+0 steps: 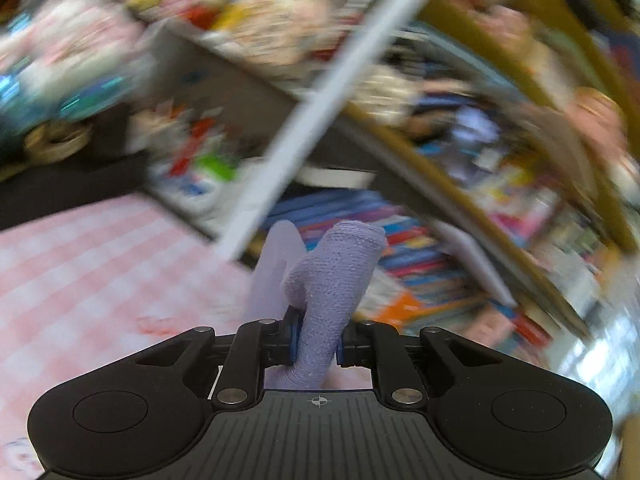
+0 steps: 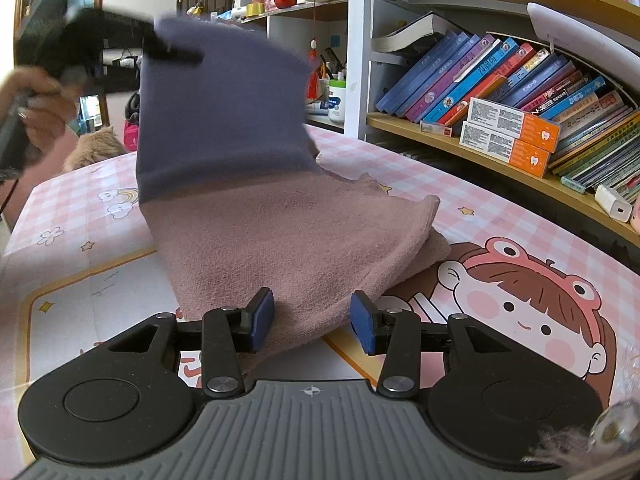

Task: Fold clothes
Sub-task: 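Lay the lavender fold down and open the left gripper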

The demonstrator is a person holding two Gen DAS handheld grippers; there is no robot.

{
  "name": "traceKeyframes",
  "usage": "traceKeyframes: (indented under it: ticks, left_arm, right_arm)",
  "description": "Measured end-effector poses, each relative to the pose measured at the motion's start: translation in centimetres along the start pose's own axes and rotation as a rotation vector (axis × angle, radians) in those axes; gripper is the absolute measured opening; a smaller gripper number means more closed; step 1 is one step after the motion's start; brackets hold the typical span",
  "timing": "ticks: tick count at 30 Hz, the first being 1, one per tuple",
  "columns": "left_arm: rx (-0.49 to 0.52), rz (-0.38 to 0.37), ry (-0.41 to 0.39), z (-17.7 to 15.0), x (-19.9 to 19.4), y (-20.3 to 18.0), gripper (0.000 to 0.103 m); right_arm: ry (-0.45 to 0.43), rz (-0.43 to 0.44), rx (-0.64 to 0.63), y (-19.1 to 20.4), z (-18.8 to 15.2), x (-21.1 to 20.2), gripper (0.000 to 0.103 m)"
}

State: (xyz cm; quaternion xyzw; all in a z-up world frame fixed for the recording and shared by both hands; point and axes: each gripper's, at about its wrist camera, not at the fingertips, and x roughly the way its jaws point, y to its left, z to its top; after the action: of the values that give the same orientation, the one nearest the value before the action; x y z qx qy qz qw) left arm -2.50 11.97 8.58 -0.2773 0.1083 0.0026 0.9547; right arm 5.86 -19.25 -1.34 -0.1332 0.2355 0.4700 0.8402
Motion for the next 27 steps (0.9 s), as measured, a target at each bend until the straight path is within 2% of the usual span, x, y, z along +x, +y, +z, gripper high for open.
traceKeyframes:
  ticks: [1, 3, 5, 7, 10, 13, 14, 16, 18, 20, 22, 26, 27]
  left_arm:
    - [0.069, -0.023, -0.001, -0.6, 0.1, -1.9, 0.015]
    - [0.283, -0.061, 0.033, -3.3, 0.6, -6.4, 0.016]
    - [0.522, -0.051, 0.135, -7.0, 1.9, -10.0, 0.018]
    - [0.71, -0.035, 0.271, -11.2, 3.7, -11.9, 0.021]
    - [0.835, -0.009, 0.362, -15.0, 4.7, -12.0, 0.026]
    - [0.873, -0.008, 0.352, -15.5, 4.4, -12.0, 0.026]
    - [0.885, -0.008, 0.348, -15.7, 4.3, -12.0, 0.029]
    - [0.866, -0.042, 0.345, -15.4, 3.8, -12.3, 0.039]
    - [0.847, -0.078, 0.336, -15.1, 3.1, -12.5, 0.059]
    - [0.829, -0.116, 0.321, -14.6, 2.1, -12.7, 0.064]
    - [0.767, -0.182, 0.313, -13.4, 1.2, -12.5, 0.064]
    - [0.7, -0.205, 0.271, -11.5, 0.4, -12.1, 0.063]
    - [0.684, -0.202, 0.267, -11.2, 0.4, -11.9, 0.06]
  right_arm:
    - [0.0, 0.0, 0.001, 0.0, 0.0, 0.0, 0.041]
    - [0.001, 0.003, 0.005, -0.1, 0.0, 0.0, 0.041]
    - [0.002, 0.008, 0.011, -0.2, -0.1, 0.0, 0.041]
    - [0.004, 0.013, 0.018, -0.3, -0.1, 0.0, 0.041]
    - [0.006, 0.022, 0.029, -0.4, -0.1, 0.0, 0.041]
    - [0.007, 0.031, 0.041, -0.6, -0.1, 0.0, 0.041]
    - [0.008, 0.034, 0.044, -0.7, -0.1, -0.1, 0.041]
    - [0.008, 0.037, 0.048, -0.7, -0.1, -0.1, 0.041]
    - [0.008, 0.037, 0.049, -0.7, -0.1, -0.1, 0.041]
    - [0.014, 0.042, 0.055, -0.9, -0.1, -0.3, 0.042]
    - [0.022, 0.047, 0.062, -1.2, -0.2, -0.5, 0.047]
    - [0.008, 0.12, 0.076, -2.4, -0.5, -2.5, 0.059]
    - [-0.005, 0.142, 0.083, -2.8, -0.5, -3.1, 0.062]
